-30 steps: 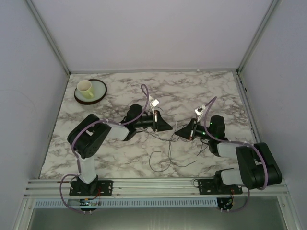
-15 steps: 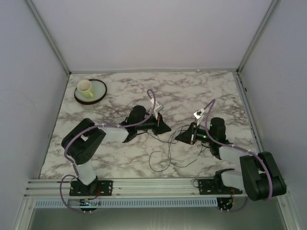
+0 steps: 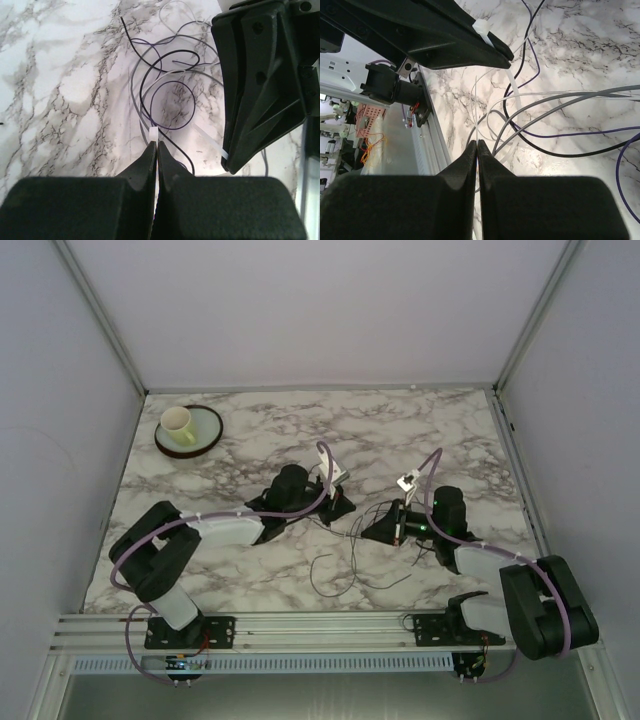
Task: Zip-tie the wires
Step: Tie the cable at the center of the board.
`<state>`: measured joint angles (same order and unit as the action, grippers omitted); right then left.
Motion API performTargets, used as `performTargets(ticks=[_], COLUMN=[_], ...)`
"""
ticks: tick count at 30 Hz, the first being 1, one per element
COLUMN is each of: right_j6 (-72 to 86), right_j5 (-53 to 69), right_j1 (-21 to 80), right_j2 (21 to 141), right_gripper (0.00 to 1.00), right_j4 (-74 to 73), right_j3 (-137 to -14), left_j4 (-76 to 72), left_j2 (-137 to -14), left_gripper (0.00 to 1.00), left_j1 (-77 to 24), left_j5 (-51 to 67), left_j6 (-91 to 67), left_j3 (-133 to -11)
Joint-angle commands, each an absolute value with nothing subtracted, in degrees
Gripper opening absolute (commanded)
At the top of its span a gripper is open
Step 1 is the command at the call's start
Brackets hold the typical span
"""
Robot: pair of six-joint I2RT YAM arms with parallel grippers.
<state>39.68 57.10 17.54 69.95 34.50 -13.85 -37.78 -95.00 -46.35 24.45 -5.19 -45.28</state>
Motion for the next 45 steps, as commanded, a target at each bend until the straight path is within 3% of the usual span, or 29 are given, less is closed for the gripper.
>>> performTargets(ticks=[1,19,45], right_j6=[39.7,32.6,30.8], right_j5=[58.8,62.2,63.5], right_j1=[18.3,18.7,18.8], right_j2=[70.2,74.1,76.3], right_gripper=[0.0,0.0,0.0], right_j4=[34.4,24.2,22.2], right_j3=[-15.1,-20.8,-23.7], left_j4=[-35.5,-33.4,-31.9], left_j2=[-92.4,-91.6,-91.1], left_gripper=[0.0,0.0,0.0], left_j1=[-47.5,-49.7,-51.3], left_j5=[21.0,19.5,18.3], left_j6=[1.6,6.2,8.3], left_j3=[-44.4,-44.5,-44.8])
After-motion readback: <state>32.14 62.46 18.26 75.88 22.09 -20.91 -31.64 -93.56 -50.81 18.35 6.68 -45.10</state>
